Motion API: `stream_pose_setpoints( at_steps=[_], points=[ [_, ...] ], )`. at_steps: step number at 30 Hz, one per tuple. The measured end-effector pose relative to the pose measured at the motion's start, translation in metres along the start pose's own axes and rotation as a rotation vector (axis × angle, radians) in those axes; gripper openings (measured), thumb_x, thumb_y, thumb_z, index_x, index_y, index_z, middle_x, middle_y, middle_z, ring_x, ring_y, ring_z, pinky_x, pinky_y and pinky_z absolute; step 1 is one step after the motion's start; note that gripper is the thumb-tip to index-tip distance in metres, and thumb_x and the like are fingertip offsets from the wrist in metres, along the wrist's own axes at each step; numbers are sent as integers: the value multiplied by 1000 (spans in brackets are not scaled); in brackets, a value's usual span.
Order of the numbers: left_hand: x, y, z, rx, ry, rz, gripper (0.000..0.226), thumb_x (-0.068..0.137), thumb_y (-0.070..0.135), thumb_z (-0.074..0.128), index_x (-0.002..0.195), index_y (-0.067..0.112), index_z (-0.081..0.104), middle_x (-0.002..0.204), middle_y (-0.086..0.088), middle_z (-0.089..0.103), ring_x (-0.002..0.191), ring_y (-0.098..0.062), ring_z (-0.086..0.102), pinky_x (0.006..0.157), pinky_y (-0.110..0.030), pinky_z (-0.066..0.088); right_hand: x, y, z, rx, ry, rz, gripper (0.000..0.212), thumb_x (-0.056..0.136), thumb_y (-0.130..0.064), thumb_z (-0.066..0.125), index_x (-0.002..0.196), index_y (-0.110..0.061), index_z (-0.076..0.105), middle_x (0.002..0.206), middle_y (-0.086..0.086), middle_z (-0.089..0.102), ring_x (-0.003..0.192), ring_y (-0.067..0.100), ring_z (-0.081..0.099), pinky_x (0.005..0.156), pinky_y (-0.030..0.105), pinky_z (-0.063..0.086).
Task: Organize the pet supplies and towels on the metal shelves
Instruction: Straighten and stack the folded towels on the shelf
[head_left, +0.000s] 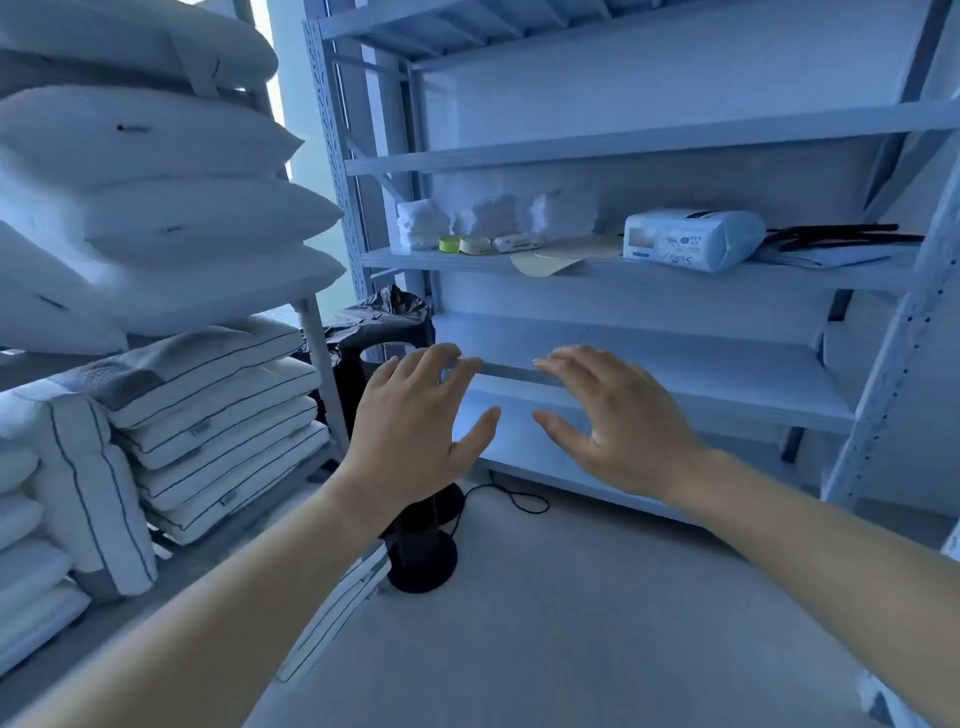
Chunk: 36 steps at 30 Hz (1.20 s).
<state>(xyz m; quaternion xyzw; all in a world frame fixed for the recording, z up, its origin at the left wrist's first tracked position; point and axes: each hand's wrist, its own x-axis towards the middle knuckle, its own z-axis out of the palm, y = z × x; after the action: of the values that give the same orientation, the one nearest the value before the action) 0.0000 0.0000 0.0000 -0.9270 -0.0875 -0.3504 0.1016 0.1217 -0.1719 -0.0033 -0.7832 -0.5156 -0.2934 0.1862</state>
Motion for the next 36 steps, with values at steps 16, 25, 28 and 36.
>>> stream_pose_setpoints(
  at_steps=[16,25,28,36],
  points=[
    [55,-161,102,-54,26,-5,43,86,50,40,103,23,68,101,6,64,84,-17,64,73,-24,42,145,-15,141,165,-6,91,49,86,-52,36,114,-21,61,109,-8,63,98,18,59,74,25,42],
    [86,-201,158,-121,-36,-31,40,86,48,42,103,23,68,97,8,64,80,-12,63,67,-18,34,185,13,195,135,-105,163,43,86,-49,41,113,-23,62,113,-11,60,105,14,55,75,22,37],
    [107,-205,189,-136,-74,-27,39,86,48,42,102,24,68,99,8,64,82,-12,63,66,-18,36,198,34,217,123,-83,148,45,85,-51,40,111,-22,63,110,-9,62,101,16,58,74,22,37],
    [214,-191,294,-125,-128,-6,43,84,52,41,109,27,65,108,8,61,94,-15,63,72,-28,47,247,151,276,90,-70,144,48,86,-50,38,110,-18,64,105,-5,64,91,20,62,71,26,44]
  ],
)
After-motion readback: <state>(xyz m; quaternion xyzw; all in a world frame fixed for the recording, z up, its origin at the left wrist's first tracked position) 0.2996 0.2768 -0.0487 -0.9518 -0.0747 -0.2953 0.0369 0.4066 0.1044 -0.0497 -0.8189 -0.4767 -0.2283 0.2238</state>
